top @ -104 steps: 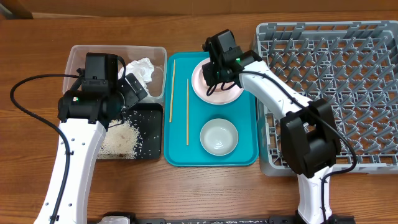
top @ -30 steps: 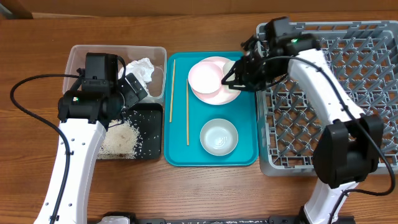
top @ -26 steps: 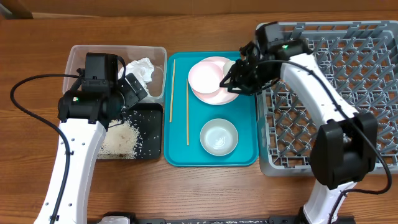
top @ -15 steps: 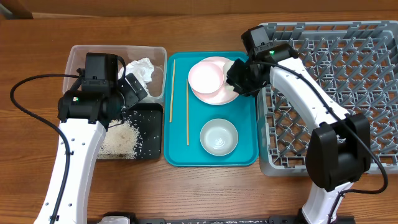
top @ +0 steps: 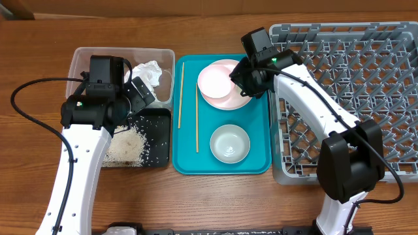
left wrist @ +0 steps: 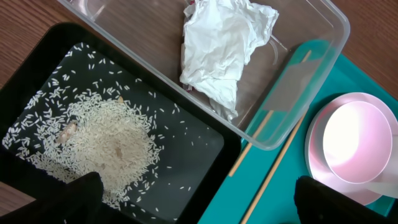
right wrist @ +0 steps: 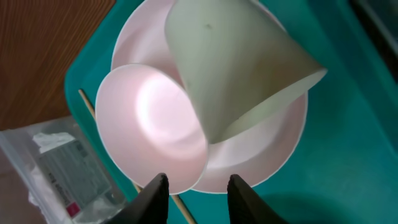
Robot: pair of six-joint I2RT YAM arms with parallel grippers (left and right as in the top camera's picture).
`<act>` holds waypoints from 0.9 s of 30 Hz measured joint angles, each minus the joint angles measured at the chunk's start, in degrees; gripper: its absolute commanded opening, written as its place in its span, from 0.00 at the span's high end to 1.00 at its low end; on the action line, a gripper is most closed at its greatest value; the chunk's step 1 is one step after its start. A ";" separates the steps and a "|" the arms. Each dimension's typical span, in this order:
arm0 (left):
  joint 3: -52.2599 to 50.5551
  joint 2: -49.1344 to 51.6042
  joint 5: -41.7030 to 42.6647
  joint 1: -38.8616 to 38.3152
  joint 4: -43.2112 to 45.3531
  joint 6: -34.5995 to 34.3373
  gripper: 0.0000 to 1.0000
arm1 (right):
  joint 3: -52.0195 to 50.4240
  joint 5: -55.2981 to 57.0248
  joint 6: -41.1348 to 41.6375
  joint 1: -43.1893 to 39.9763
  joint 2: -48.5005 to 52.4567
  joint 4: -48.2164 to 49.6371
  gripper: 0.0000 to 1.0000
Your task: Sort waste into correct bins and load items into the dishwasher
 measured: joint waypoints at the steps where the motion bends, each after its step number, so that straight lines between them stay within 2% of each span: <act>1: 0.00 -0.02 0.00 0.00 -0.02 0.00 0.00 | -0.07 0.33 0.33 0.00 0.00 -0.11 0.67; 4: 0.00 0.00 0.00 0.00 -0.02 0.00 0.00 | -0.07 1.51 1.03 0.00 0.00 -0.24 0.67; 12: 0.00 -0.02 0.00 0.00 -0.02 0.00 0.00 | -0.07 2.34 1.92 0.00 1.40 0.68 0.75; 21: 0.00 0.00 0.00 0.00 -0.02 0.00 0.00 | -0.17 4.33 2.10 0.00 4.37 4.20 0.74; 27: 0.00 0.00 0.00 0.00 0.00 0.00 0.00 | -0.17 5.90 1.90 0.00 4.39 5.66 0.93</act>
